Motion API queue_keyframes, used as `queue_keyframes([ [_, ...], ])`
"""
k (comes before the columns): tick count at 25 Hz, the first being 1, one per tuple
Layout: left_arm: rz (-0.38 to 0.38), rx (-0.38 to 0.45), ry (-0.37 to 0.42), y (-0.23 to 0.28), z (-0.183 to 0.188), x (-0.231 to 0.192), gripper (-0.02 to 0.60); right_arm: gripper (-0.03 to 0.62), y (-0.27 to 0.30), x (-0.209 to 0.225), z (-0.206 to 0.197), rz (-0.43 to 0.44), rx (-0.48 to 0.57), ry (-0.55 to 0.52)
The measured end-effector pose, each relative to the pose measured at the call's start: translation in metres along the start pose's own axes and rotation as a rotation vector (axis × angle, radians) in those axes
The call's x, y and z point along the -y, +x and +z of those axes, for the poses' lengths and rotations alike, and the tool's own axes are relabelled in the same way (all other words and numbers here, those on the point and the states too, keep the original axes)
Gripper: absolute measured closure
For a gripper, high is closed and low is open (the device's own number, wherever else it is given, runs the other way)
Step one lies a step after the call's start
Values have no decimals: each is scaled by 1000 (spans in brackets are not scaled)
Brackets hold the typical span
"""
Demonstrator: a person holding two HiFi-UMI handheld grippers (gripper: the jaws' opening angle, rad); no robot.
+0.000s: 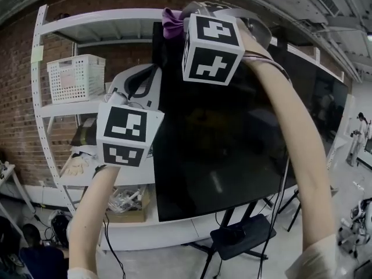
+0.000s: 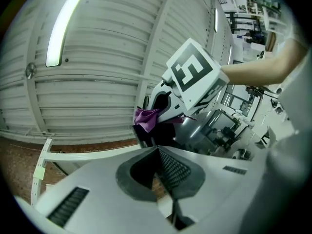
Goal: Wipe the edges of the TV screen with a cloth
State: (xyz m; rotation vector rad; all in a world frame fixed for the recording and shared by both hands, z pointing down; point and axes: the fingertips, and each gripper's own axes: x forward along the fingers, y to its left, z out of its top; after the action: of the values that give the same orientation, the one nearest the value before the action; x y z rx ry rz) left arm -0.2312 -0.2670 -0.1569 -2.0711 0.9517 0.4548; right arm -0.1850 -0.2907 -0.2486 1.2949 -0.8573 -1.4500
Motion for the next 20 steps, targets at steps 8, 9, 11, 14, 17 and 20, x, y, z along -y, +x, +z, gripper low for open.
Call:
queue_keyframes([
  [8, 34, 4, -81, -48, -23, -67, 566, 540, 18, 1, 77, 8, -53, -85],
  [9, 39, 1, -93, -53, -27, -73, 566, 540, 20, -1, 81, 2, -79, -118],
  [11, 43, -8, -110, -62, -36, -81, 566, 540, 23, -7, 83, -13, -131, -186],
  [14, 48, -31, -105, -74, -50, -87, 566, 540, 20, -26, 83, 6, -164, -214],
  [17, 51, -51, -102, -84, -60, -92, 566, 540, 12, -55, 86, 17, -186, -246],
  [20, 54, -63, -123, -95, -69, -96, 566, 540, 1, -93, 92, 39, -210, -283],
])
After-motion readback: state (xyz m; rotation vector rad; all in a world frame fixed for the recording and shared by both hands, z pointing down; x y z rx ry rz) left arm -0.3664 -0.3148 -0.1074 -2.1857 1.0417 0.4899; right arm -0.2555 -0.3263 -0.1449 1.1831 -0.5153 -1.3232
